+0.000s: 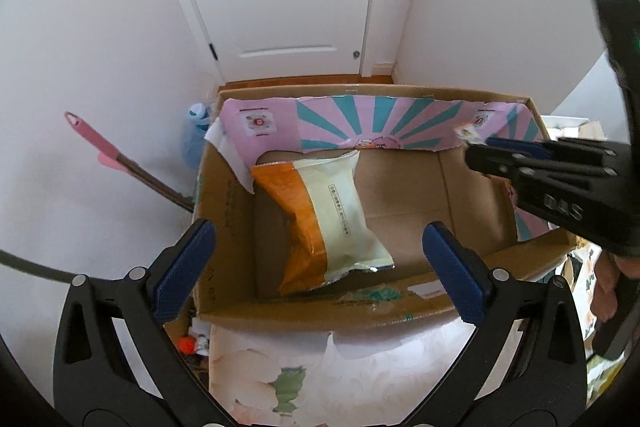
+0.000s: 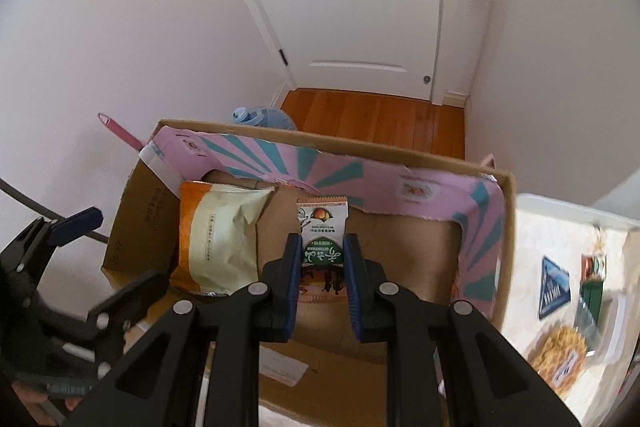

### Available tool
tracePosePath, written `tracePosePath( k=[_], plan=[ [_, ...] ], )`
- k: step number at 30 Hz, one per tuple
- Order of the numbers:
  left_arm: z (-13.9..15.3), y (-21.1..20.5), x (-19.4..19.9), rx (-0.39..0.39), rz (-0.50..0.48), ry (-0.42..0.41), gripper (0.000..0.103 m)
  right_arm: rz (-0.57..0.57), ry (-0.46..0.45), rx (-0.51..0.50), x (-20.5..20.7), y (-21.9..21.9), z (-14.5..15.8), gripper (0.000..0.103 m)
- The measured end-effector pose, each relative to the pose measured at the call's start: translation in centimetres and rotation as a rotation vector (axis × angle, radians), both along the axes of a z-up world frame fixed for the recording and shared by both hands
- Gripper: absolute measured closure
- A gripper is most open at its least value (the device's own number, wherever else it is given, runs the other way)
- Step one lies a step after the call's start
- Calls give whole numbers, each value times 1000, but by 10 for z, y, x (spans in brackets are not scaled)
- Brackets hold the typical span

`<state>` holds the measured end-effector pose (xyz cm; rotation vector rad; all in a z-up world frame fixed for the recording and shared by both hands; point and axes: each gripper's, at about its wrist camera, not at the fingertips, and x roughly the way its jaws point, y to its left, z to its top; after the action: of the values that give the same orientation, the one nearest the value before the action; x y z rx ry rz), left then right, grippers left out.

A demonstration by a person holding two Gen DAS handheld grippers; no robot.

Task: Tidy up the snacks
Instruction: 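Carry both snacks over the cardboard box and release them inside, then withdraw both tools from the box back toward the table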

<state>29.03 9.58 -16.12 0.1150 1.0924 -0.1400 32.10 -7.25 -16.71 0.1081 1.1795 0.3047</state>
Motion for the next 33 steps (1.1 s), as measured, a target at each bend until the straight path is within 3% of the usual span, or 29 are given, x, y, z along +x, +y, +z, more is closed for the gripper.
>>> tracePosePath(
  k=[7, 8, 10, 11, 24, 33],
  plan=[
    [3, 6, -9, 7, 26, -6, 0, 30, 83, 33, 19, 10, -22, 84],
    [2, 6, -9, 9, 28, -6, 0, 25, 97, 57, 22, 9, -25, 78],
    [2, 7, -10, 13, 31, -5, 0, 5, 100, 91, 23, 6, -28, 32],
    [2, 7, -10, 14, 32, -6, 0, -6, 99, 92, 23, 5, -28, 1],
    [8, 6, -13, 6, 21, -22, 0, -11, 44, 91, 9, -4, -4, 0],
    [40, 3, -27, 1, -3, -92, 0, -14, -48, 45, -10, -3, 31, 0]
  ],
)
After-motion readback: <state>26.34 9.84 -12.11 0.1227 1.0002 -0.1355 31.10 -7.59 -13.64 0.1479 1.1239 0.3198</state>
